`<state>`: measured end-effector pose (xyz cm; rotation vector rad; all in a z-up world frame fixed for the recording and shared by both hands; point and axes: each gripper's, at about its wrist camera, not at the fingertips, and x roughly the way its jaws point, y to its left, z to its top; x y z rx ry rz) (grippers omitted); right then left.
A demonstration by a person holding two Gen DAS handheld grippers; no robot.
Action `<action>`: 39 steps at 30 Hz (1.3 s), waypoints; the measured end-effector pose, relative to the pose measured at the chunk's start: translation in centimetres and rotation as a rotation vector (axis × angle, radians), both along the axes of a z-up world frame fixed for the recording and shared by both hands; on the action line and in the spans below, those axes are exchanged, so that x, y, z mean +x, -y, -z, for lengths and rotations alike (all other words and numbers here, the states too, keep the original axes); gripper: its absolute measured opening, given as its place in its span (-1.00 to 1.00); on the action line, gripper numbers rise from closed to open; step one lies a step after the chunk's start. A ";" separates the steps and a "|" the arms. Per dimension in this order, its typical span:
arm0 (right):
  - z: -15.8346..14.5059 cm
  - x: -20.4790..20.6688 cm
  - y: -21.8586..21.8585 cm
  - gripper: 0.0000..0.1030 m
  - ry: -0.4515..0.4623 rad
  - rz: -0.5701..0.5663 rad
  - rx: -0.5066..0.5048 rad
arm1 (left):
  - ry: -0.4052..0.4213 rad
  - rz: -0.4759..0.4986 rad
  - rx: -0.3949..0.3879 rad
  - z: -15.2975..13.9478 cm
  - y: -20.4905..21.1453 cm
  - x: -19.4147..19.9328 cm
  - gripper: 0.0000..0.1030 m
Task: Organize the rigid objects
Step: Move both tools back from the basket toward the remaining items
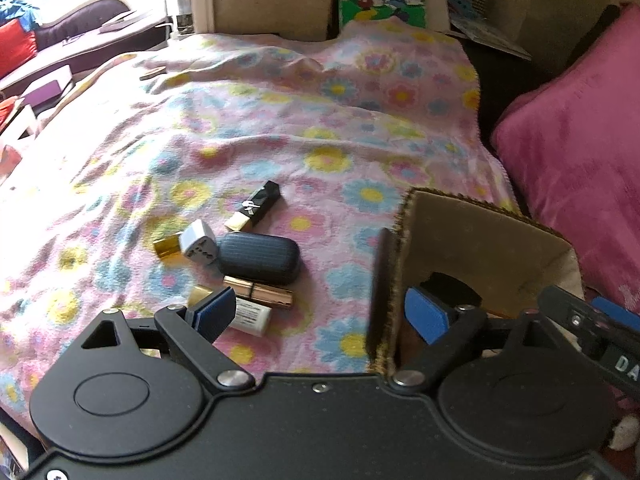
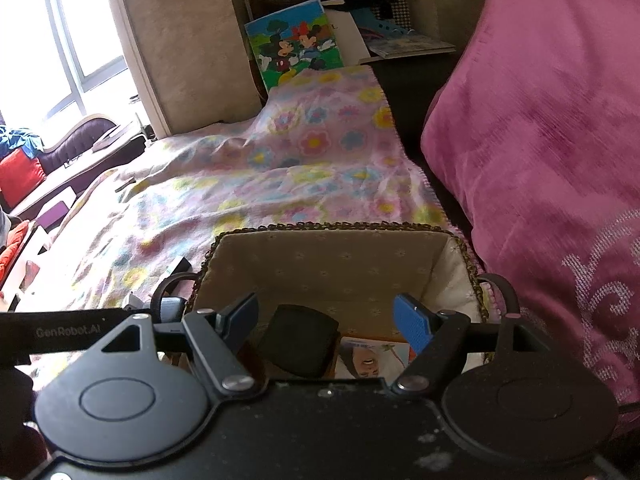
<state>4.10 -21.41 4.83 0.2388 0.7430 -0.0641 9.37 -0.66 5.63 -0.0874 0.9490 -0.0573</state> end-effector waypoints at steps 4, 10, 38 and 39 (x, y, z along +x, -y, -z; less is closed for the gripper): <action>-0.3 -0.1 -0.9 0.45 0.001 -0.020 -0.008 | -0.001 -0.034 -0.008 0.1 -1.7 0.3 0.80; -0.7 -0.5 -2.4 0.45 0.005 -0.058 -0.026 | -0.012 -0.091 0.001 1.0 -4.7 1.0 0.82; 5.9 1.0 -21.9 0.43 -0.022 -0.484 -0.148 | -0.144 -0.464 0.074 7.5 -19.7 6.2 0.81; 6.4 1.8 -22.3 0.43 -0.026 -0.480 -0.154 | -0.147 -0.482 0.077 7.6 -20.2 6.2 0.81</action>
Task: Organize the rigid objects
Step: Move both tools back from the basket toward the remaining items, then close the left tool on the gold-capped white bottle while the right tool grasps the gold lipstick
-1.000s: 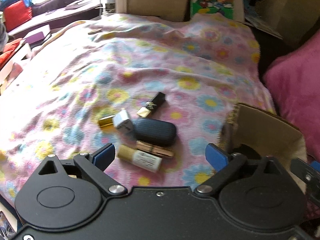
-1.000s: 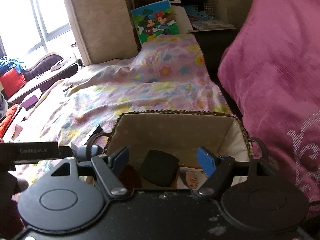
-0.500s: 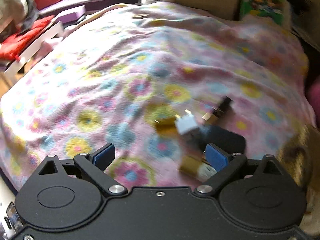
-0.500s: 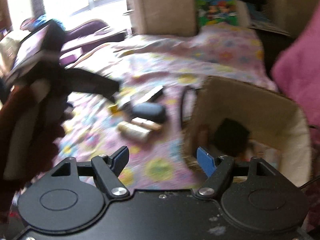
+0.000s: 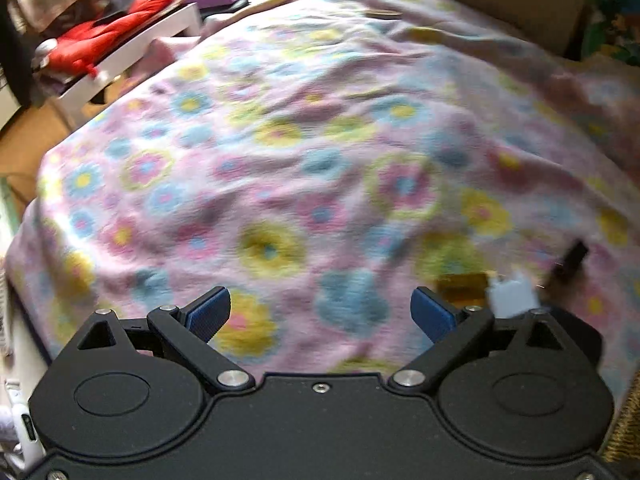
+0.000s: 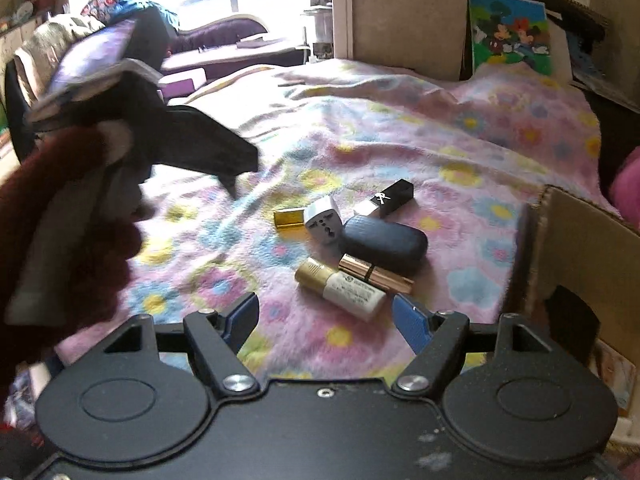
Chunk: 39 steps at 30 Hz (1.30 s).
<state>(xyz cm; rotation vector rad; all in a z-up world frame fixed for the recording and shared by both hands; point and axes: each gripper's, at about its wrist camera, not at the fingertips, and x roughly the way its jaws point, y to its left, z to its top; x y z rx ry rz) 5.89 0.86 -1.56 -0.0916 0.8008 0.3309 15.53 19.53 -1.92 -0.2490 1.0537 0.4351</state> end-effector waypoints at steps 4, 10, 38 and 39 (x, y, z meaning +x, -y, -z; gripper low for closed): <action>2.6 2.3 -1.3 0.37 -0.075 0.042 0.010 | 0.008 -0.069 -0.038 0.1 -1.8 -0.5 0.81; 5.8 4.8 -3.5 0.31 -0.105 0.093 0.007 | 0.019 -0.122 -0.084 0.2 -3.5 -1.0 0.81; 7.5 4.7 -6.2 0.25 0.001 0.022 0.055 | -0.022 -0.044 -0.018 0.9 -3.2 -1.1 0.82; 7.3 4.2 -5.7 0.25 0.013 0.037 0.050 | -0.025 -0.046 -0.020 1.0 -3.4 -1.0 0.81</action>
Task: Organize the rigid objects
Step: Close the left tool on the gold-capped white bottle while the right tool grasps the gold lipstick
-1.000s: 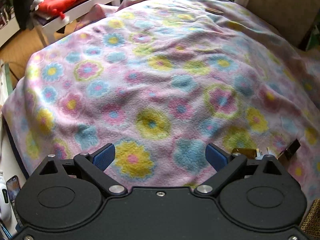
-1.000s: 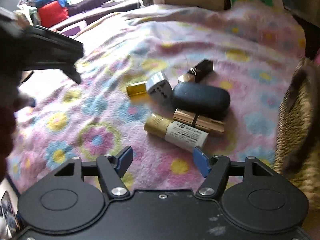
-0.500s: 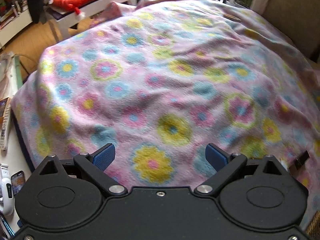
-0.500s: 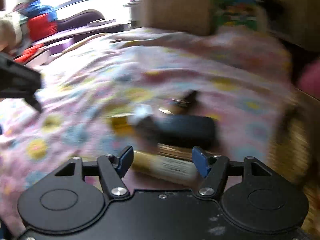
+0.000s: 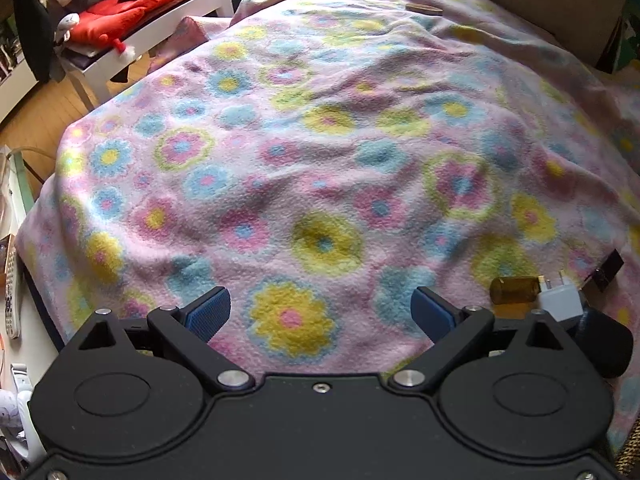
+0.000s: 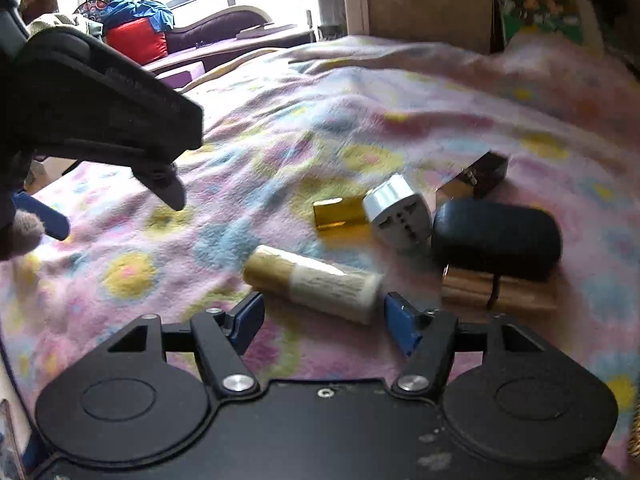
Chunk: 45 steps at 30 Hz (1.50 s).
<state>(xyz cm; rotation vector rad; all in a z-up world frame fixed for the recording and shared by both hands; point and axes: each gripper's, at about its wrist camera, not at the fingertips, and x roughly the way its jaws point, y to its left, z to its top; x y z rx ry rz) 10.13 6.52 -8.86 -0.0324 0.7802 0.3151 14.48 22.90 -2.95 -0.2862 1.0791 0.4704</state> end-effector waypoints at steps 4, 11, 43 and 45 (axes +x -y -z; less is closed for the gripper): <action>-1.3 -1.7 3.6 0.27 0.047 0.144 -0.009 | -0.020 0.031 -0.016 0.7 0.5 0.6 0.81; -1.1 -0.4 6.3 0.29 0.053 0.303 -0.023 | -0.066 0.299 0.020 1.9 6.2 1.7 0.82; -1.4 0.1 6.4 0.39 -0.020 0.306 -0.031 | -0.042 0.386 -0.120 3.7 8.2 2.6 0.85; -1.4 0.0 6.5 0.39 -0.026 0.298 -0.029 | -0.026 0.388 -0.131 3.3 8.3 2.5 0.85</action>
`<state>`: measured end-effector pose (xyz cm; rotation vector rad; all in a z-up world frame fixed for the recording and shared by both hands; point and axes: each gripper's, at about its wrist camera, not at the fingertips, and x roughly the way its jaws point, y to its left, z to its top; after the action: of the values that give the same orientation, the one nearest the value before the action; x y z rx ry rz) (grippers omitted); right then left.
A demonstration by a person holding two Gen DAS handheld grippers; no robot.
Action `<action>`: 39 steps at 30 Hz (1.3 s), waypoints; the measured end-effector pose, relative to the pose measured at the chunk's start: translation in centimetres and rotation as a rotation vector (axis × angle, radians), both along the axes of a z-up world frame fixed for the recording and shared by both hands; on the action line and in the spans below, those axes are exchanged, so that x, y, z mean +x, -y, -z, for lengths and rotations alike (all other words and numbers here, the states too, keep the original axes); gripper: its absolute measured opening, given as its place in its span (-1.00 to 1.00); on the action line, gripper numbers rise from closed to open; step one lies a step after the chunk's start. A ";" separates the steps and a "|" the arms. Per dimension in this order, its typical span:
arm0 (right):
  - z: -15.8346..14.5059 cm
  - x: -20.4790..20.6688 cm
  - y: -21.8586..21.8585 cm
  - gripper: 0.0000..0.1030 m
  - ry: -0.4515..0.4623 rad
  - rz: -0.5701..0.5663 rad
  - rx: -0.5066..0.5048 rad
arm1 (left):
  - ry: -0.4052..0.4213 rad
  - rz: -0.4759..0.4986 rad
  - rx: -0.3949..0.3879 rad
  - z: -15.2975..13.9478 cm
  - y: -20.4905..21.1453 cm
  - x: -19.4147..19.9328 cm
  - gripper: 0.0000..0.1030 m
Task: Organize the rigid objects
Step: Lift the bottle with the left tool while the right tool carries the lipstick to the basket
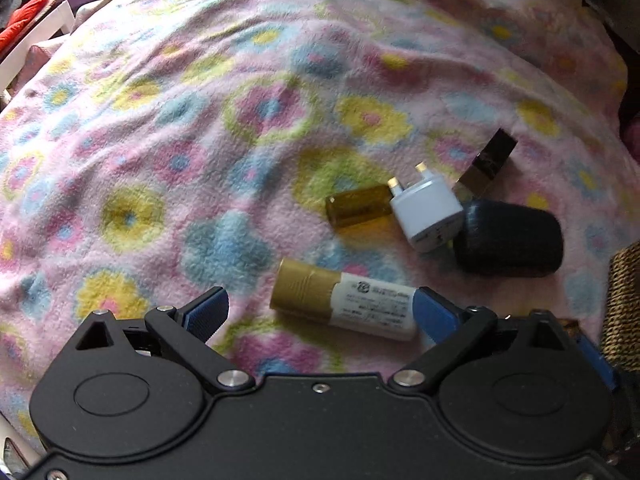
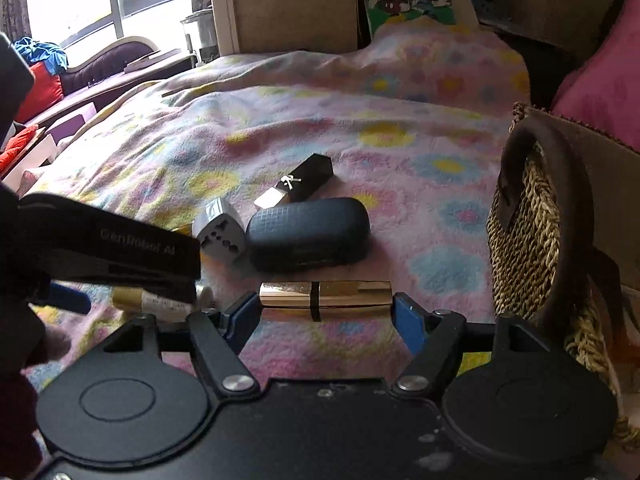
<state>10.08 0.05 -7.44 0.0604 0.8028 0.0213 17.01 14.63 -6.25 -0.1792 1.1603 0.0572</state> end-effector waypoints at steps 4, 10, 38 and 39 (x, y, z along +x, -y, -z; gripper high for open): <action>-0.1 -0.4 -0.1 0.39 -0.004 -0.013 -0.003 | -0.012 0.019 0.030 0.2 0.4 0.1 0.86; -0.2 -1.0 -0.2 0.39 -0.032 -0.031 -0.001 | -0.045 0.032 0.032 2.0 0.8 0.6 0.58; -13.5 -7.5 11.5 0.39 0.211 0.028 0.100 | 0.205 -0.132 -0.036 -9.7 2.1 -7.7 0.57; -13.5 -7.4 12.5 0.39 0.213 0.048 0.092 | 0.214 -0.119 -0.033 -10.2 2.9 -7.8 0.57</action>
<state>2.65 -12.44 6.10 0.1616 0.5870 0.0190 9.17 11.70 4.00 -0.2772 0.9373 0.1216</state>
